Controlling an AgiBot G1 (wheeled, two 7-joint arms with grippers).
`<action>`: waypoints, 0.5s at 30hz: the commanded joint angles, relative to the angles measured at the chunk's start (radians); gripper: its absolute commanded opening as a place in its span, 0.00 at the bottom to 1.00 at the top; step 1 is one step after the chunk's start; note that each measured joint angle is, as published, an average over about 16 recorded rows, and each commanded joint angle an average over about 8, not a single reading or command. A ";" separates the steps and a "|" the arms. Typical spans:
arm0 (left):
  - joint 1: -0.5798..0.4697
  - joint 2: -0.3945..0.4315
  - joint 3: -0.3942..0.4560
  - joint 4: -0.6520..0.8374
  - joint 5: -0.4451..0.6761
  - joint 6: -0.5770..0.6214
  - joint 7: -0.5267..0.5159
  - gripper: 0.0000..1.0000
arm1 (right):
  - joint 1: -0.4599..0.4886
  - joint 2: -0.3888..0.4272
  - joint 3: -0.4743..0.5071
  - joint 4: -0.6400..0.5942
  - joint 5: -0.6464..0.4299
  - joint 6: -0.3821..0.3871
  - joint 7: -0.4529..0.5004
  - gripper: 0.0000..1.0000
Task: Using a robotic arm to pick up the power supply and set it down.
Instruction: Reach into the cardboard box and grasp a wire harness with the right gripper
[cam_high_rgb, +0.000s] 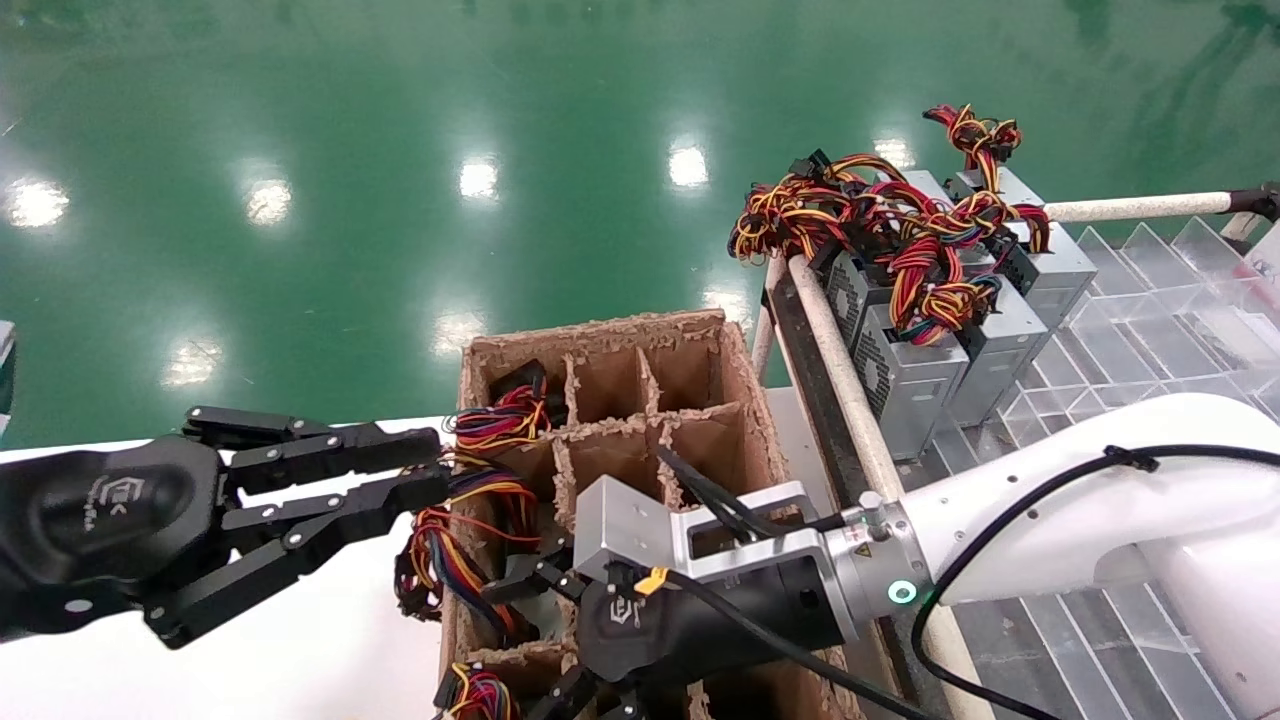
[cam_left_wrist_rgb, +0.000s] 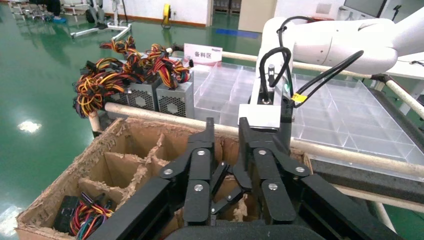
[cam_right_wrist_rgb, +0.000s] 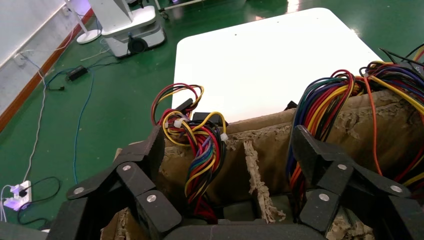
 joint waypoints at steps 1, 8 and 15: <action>0.000 0.000 0.000 0.000 0.000 0.000 0.000 0.00 | 0.005 -0.007 -0.003 -0.011 -0.004 0.000 -0.005 0.00; 0.000 0.000 0.000 0.000 0.000 0.000 0.000 0.00 | 0.017 -0.013 -0.011 -0.030 -0.015 -0.011 -0.013 0.00; 0.000 0.000 0.000 0.000 0.000 0.000 0.000 0.00 | 0.022 -0.014 -0.020 -0.029 -0.019 -0.030 -0.007 0.00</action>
